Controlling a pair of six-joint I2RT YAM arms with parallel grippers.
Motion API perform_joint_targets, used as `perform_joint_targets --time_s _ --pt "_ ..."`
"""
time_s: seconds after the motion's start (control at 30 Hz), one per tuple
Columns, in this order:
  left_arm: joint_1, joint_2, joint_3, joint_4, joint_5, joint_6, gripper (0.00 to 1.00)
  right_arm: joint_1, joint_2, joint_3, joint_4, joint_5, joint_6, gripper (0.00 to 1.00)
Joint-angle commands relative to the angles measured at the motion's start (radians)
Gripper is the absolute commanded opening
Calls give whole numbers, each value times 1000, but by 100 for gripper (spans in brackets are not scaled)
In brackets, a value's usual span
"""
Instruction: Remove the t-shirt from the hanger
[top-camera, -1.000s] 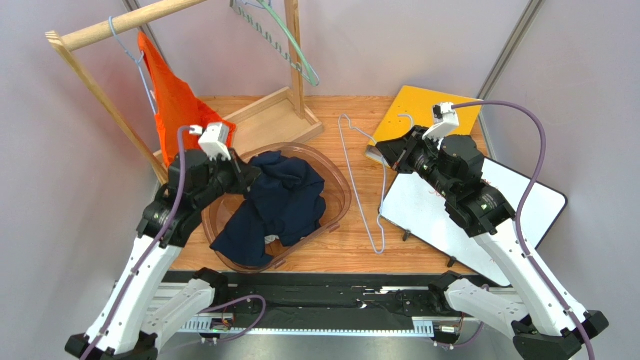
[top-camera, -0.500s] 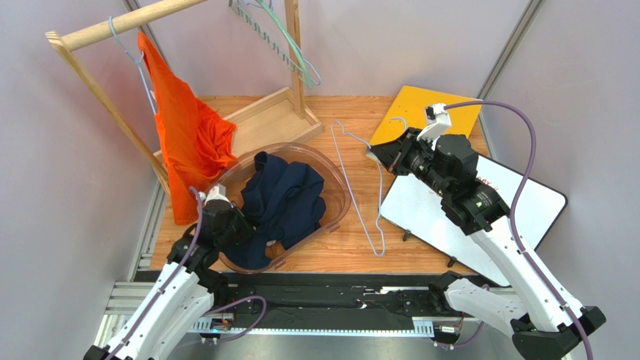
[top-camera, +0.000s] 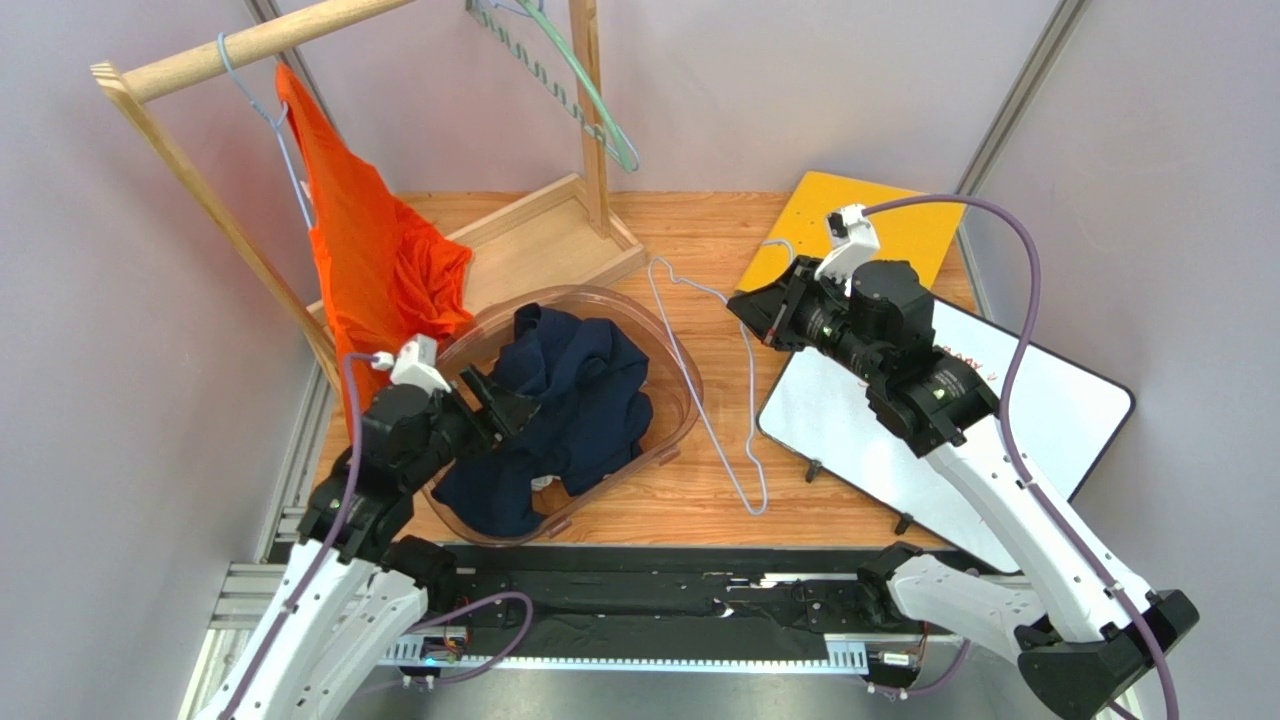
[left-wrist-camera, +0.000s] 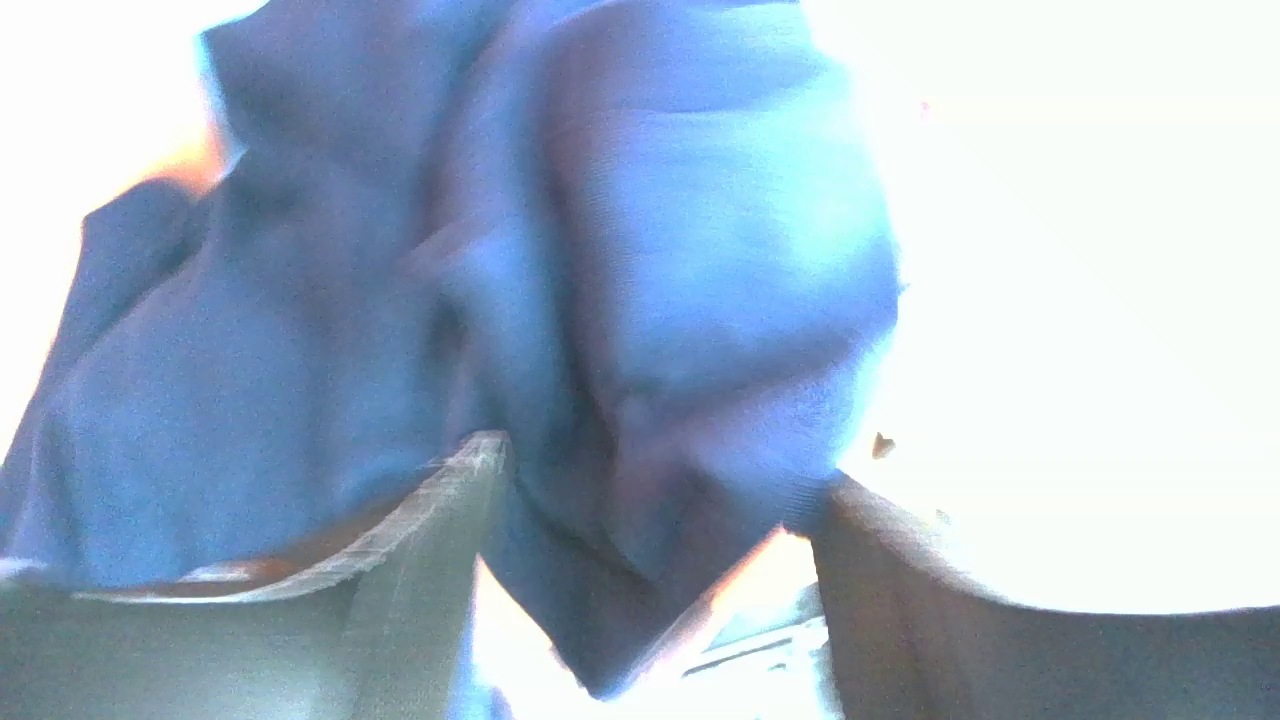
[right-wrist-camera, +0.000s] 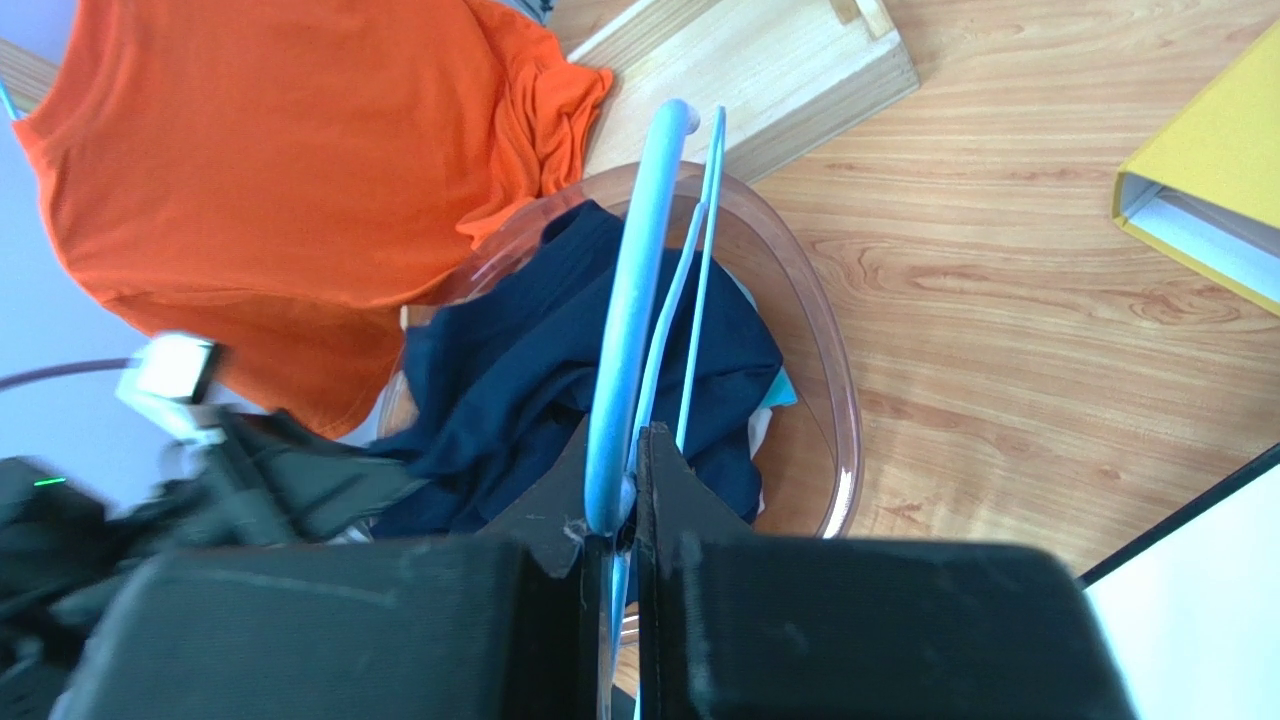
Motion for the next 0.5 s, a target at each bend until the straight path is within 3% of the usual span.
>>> perform_joint_targets --time_s 0.0,0.2,0.3,0.4,0.47 --pt "4 -40 159 29 146 128 85 1 9 51 39 -19 7 0" --pt "4 -13 305 -5 229 147 85 3 27 54 47 -5 7 0" --pt "1 13 298 211 439 119 85 1 42 65 45 2 4 0" --pt "-97 99 299 363 475 84 85 1 56 77 49 13 5 0" --pt "-278 194 371 358 406 152 85 1 62 83 48 21 -1 0"
